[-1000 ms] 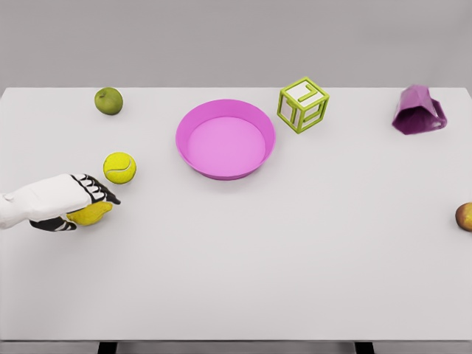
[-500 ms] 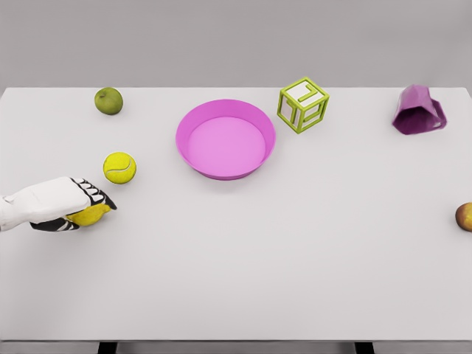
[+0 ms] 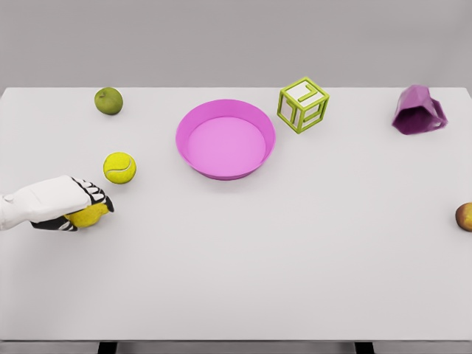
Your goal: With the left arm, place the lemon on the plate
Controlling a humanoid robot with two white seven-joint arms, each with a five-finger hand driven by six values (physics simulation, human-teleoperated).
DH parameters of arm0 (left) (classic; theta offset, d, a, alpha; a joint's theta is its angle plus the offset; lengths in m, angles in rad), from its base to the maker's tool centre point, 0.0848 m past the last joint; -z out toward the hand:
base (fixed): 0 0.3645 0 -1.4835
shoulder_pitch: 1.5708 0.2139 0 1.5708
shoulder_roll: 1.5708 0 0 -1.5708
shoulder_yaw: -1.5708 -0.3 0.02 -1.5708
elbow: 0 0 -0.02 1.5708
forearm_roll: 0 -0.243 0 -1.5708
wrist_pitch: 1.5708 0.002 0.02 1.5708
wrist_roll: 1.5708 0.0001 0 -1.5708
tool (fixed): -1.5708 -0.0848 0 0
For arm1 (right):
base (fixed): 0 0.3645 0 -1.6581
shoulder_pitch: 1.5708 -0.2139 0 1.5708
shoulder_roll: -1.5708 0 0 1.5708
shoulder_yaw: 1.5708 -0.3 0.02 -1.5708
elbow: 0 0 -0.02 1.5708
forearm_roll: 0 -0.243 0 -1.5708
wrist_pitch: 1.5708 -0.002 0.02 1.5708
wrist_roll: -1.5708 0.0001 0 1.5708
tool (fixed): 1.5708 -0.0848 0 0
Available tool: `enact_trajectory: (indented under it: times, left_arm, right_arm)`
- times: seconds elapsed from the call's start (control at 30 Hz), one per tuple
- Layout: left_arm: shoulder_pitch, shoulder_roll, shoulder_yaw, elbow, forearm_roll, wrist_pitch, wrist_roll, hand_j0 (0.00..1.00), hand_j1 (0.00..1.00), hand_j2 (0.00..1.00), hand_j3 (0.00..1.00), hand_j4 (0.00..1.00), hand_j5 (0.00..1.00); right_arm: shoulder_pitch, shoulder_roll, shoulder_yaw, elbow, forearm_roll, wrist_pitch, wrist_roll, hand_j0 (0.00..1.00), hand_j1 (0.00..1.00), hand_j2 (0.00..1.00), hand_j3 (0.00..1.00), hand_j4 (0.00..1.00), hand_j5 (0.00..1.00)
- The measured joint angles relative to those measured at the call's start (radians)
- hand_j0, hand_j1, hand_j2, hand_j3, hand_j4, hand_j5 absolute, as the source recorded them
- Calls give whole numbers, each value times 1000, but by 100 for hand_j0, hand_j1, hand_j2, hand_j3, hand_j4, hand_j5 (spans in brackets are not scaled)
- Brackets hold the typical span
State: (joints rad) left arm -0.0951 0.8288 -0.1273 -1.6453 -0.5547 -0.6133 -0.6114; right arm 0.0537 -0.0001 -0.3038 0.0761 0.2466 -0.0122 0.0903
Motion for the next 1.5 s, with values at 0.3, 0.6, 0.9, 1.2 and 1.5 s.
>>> enact_trajectory:
  times: [0.3, 0.6, 0.9, 1.2, 1.5]
  left_arm:
    - [3, 2, 5, -43, 20, 0, 0, 46, 46, 46, 46, 46, 46]
    - [-2, 0, 7, -87, 62, 0, 0, 46, 46, 46, 46, 46, 46]
    - [-23, -32, 9, -103, 70, 0, 0, 46, 46, 46, 46, 46, 46]
    - [-64, -62, 9, -107, 70, 0, 0, 46, 46, 46, 46, 46, 46]
    - [-106, -101, 7, -104, 67, 0, 0, 46, 46, 46, 46, 46, 46]
  right_arm:
    - [0, 0, 0, 0, 0, 0, 0, 100, 100, 100, 100, 100, 100]
    - [0, 0, 0, 0, 0, 0, 0, 100, 100, 100, 100, 100, 100]
    - [0, 0, 0, 0, 0, 0, 0, 100, 100, 100, 100, 100, 100]
    - [0, 0, 0, 0, 0, 0, 0, 100, 100, 100, 100, 100, 100]
    - [0, 0, 0, 0, 0, 0, 0, 100, 100, 100, 100, 100, 100]
